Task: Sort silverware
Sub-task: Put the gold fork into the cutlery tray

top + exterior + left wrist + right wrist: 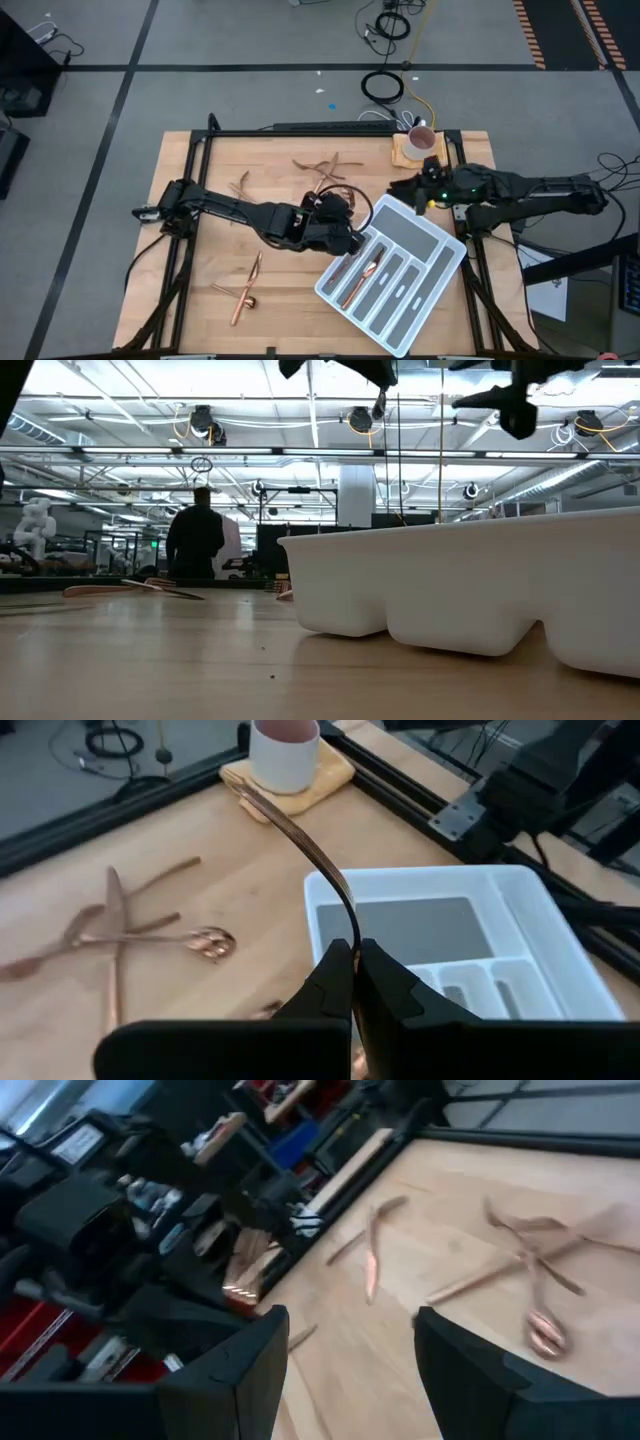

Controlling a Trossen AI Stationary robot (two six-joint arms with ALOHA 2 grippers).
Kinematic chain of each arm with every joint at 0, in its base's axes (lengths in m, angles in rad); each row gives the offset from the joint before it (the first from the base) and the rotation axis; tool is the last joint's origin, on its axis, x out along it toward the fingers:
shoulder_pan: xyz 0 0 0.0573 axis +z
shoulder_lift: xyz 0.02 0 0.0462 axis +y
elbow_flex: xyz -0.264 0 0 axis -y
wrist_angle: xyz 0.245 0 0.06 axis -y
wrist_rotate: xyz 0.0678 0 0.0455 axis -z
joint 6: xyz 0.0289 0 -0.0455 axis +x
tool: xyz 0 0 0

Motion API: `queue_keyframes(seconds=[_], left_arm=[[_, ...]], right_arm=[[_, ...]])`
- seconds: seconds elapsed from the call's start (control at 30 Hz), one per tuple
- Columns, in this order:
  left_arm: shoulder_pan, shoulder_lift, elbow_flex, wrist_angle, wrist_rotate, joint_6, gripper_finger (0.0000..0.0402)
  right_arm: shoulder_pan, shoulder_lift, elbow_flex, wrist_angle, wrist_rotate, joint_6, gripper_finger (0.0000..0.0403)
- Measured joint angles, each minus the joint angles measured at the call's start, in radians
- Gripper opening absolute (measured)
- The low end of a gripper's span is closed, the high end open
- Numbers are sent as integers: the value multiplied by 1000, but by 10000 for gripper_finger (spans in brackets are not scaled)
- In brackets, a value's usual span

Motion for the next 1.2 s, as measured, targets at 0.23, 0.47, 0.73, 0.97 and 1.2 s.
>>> queue_keyframes(seconds=[0.23,0.47,0.73,0.97,1.2], left_arm=[[10,0,0,-97,-102,25,3],[30,9,0,-191,-171,197,3],[56,33,0,-236,-337,566,3],[68,85,0,-283,-522,944,3],[98,163,0,-284,-556,1257,3]], right_arm=[[0,103,0,107,-50,3,203],[-13,103,16,133,-112,58,203],[-80,115,34,135,-121,261,203],[-156,168,34,180,-170,360,203],[-204,220,34,322,-195,364,203]])
